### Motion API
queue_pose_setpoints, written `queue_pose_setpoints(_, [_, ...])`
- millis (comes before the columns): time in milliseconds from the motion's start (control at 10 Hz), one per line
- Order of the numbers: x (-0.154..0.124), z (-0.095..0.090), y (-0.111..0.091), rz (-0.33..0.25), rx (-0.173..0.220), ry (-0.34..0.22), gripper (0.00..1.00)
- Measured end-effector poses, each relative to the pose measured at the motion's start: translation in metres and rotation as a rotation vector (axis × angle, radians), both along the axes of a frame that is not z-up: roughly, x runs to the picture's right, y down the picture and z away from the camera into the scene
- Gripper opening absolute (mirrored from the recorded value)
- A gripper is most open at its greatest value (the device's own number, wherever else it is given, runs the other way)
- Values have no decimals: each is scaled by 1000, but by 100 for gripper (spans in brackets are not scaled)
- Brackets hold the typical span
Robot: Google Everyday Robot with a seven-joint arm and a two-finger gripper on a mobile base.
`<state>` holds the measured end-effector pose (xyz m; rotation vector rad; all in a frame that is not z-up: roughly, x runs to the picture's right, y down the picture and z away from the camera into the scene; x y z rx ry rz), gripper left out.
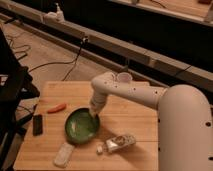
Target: Drag the ceramic bowl in a circle
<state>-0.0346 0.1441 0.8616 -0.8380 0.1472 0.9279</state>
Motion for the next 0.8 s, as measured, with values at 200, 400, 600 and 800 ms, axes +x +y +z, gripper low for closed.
queue_pose_setpoints(200, [9, 12, -33, 25, 33, 45, 0])
queue_pose_setpoints(400, [-11, 16, -57, 26, 58, 33, 0])
queue_pose_setpoints(600, [-42, 14, -68, 16, 75, -16, 0])
queue_pose_setpoints(800, [-89, -2, -56, -29, 75, -127, 0])
